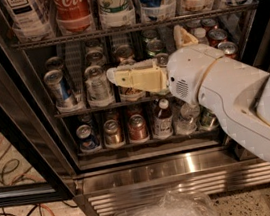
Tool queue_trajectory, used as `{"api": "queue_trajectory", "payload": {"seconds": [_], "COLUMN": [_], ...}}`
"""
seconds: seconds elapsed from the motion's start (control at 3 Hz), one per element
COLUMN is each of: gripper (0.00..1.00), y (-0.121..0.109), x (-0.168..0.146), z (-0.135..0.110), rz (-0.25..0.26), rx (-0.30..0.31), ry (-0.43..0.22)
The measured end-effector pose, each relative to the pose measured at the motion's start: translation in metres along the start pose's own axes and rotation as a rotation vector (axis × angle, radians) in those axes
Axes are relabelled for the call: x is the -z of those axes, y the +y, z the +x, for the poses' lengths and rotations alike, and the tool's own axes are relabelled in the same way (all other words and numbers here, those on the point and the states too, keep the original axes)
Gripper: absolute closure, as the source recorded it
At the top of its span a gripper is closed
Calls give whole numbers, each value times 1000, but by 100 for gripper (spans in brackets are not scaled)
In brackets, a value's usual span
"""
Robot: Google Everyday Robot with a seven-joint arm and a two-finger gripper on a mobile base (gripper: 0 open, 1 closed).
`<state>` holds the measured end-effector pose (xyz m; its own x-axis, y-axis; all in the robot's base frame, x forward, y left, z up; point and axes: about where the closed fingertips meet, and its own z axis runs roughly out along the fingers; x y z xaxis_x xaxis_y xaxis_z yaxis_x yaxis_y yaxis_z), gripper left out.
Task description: Pick blue plastic bottle from top shelf of fridge
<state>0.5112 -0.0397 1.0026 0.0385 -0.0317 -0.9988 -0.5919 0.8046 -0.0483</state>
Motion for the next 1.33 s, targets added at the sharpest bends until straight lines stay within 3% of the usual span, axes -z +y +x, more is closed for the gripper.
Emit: {"api": "queue_trajectory", "payload": {"seconds": [0.67,1.33], "gripper": [0,0], "y": [7,44], "x": [-1,-1], "z": [-3,-4], "rz": [-5,-21], "rx": [34,116], "ry": [-1,-5]}}
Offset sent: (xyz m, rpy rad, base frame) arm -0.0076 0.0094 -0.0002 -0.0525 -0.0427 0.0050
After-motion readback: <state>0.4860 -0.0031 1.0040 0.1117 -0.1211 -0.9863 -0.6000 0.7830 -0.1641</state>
